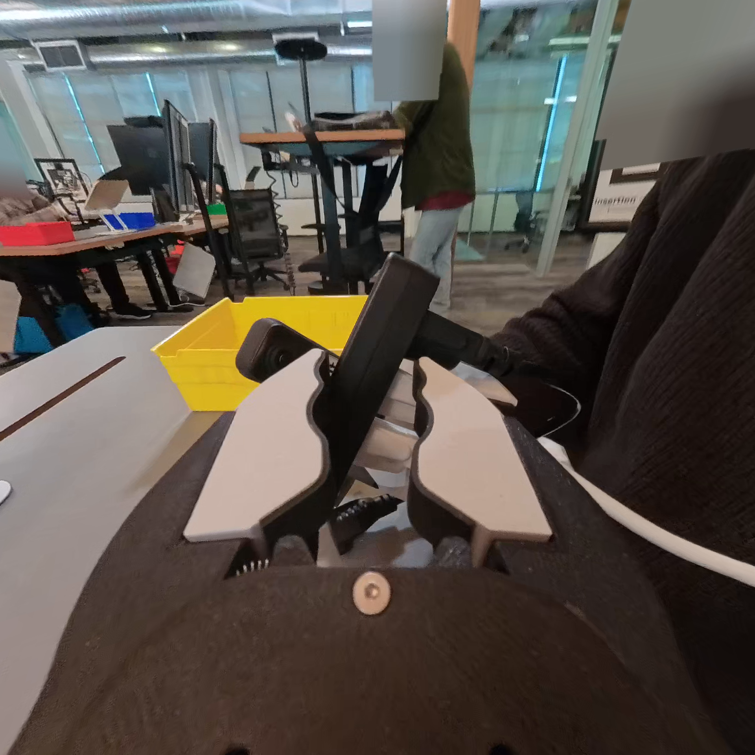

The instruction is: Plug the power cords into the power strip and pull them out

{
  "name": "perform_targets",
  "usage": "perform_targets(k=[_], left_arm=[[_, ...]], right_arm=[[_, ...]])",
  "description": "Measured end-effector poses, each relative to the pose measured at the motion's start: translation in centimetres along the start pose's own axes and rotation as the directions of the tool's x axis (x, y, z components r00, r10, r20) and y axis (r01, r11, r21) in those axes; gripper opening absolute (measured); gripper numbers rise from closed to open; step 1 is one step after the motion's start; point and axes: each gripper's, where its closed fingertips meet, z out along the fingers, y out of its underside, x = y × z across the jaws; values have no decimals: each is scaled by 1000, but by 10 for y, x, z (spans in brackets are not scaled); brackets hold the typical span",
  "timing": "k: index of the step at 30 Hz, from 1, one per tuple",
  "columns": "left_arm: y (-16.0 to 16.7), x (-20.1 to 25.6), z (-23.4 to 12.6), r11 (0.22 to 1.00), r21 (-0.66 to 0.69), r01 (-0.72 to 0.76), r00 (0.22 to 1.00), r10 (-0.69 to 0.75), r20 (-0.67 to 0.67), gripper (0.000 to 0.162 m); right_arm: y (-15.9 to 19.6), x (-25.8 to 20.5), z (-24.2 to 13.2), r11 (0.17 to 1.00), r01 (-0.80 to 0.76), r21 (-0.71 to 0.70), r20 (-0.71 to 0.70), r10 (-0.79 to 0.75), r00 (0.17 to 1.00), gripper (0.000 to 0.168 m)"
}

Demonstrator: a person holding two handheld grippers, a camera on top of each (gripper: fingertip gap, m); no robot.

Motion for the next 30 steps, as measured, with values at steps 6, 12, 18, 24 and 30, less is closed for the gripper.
perform_targets(k=[6, 12, 18, 24, 30], left_arm=[[2, 0, -2, 998, -48, -49, 999, 50, 18, 29], [-1, -5, -4, 991, -75, -110, 989, 116, 89, 29], [-4, -17, -12, 979, -108, -173, 963, 192, 191, 29], [-2, -33, -21, 971, -145, -188, 934, 222, 279, 29], [-1, -30, -22, 974, -131, -182, 947, 210, 242, 30]], right_arm=[[3, 4, 1, 1000, -7, -19, -26, 7, 1000, 47], [-3, 5, 0, 1000, -5, 30, -22, 6, 1000, 47], [-17, 17, -9, 992, 47, 116, -137, -31, 990, 47], [-34, 41, -28, 970, 182, 160, -402, -105, 910, 64], [-33, 33, -26, 975, 126, 182, -303, -67, 951, 52]])
